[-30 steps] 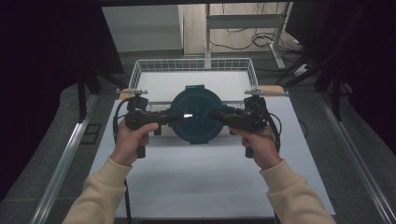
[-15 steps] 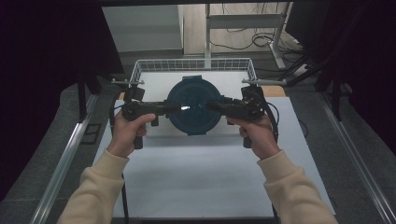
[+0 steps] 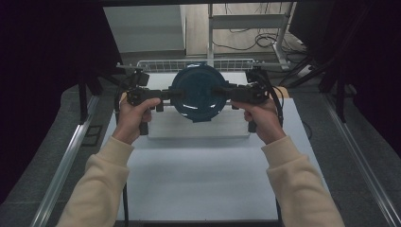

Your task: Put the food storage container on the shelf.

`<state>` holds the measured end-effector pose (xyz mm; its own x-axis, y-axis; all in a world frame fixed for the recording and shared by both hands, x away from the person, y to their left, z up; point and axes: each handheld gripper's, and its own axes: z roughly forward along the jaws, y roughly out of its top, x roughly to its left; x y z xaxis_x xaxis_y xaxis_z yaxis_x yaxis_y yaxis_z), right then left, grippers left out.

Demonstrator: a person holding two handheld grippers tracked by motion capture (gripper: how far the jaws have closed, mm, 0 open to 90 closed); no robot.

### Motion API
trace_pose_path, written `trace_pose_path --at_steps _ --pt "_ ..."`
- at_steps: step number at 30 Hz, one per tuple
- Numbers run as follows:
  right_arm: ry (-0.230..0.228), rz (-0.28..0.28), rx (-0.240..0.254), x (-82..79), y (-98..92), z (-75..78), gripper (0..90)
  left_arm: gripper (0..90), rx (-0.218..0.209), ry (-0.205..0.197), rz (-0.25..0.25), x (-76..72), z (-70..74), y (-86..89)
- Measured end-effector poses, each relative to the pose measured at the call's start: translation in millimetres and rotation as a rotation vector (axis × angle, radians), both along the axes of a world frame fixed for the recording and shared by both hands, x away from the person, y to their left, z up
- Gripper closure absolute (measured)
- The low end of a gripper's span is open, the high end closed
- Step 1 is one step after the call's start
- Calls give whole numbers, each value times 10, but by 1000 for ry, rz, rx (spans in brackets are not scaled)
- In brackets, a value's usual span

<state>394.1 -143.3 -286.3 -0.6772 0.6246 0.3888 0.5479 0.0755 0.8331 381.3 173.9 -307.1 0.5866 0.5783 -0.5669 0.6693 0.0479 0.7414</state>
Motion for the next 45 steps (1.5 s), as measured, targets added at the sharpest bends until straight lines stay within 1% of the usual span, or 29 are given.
trace_pose_path --at_steps 4,6,7,9,13,16,19,21,23,24,25,27,28,29,31,32,34,35,36,37,38,41,42,43,44,45 --pt "0 3 6 143 38 29 374 400 6 2 7 132 45 33" --pt "6 6 10 221 51 37 374 400 9 1 10 204 59 49" --pt "7 5 13 260 61 37 374 399 3 9 18 236 67 53" --pt "14 8 18 341 74 39 374 399 13 0 22 302 86 62" --pt "23 9 25 495 89 45 374 399 15 8 24 455 106 78" --pt "30 2 30 597 96 30 374 398 13 17 22 581 92 84" --pt "43 -16 52 727 89 -28 373 394 -3 41 42 713 41 62" --pt "61 -20 56 794 84 -75 373 394 -8 66 43 797 -19 54" --pt "89 -24 52 863 77 -140 373 391 -11 85 48 856 -71 48" --pt "103 -29 59 891 72 -173 372 393 -23 91 52 876 -83 57" --pt "111 -39 78 913 59 -192 371 399 -27 94 57 890 -86 54" --pt "124 -48 99 942 42 -216 369 400 -32 102 68 913 -86 44" --pt "135 -51 107 958 33 -227 368 401 -45 109 79 925 -90 35" --pt "150 -60 118 975 30 -236 366 399 -42 112 79 937 -96 38" --pt "178 -80 136 1004 31 -248 363 395 -59 133 84 968 -117 36" --pt "186 -85 139 1015 31 -252 362 393 -75 152 85 990 -138 37" --pt "220 -107 155 1048 32 -266 358 386 -97 181 86 1025 -182 36" --pt "236 -117 164 1067 29 -280 356 383 -108 192 89 1037 -200 33" --pt "236 -117 164 1067 29 -280 356 380 -108 192 89 1037 -200 33" --pt "282 -144 192 1123 11 -329 355 372 -123 217 93 1079 -248 14" --pt "297 -150 200 1145 4 -346 354 367 -128 221 95 1090 -259 9" --pt "316 -158 213 1181 -6 -379 353 357 -144 238 87 1123 -301 12" --pt "319 -162 213 1188 -8 -387 353 355 -157 249 82 1140 -330 19" --pt "329 -164 213 1200 -6 -399 353 351 -163 252 80 1146 -345 24" --pt "332 -163 210 1206 -8 -408 354 353 -168 239 80 1147 -355 29" --pt "320 -158 205 1206 -4 -405 354 352 -171 236 81 1146 -359 31"
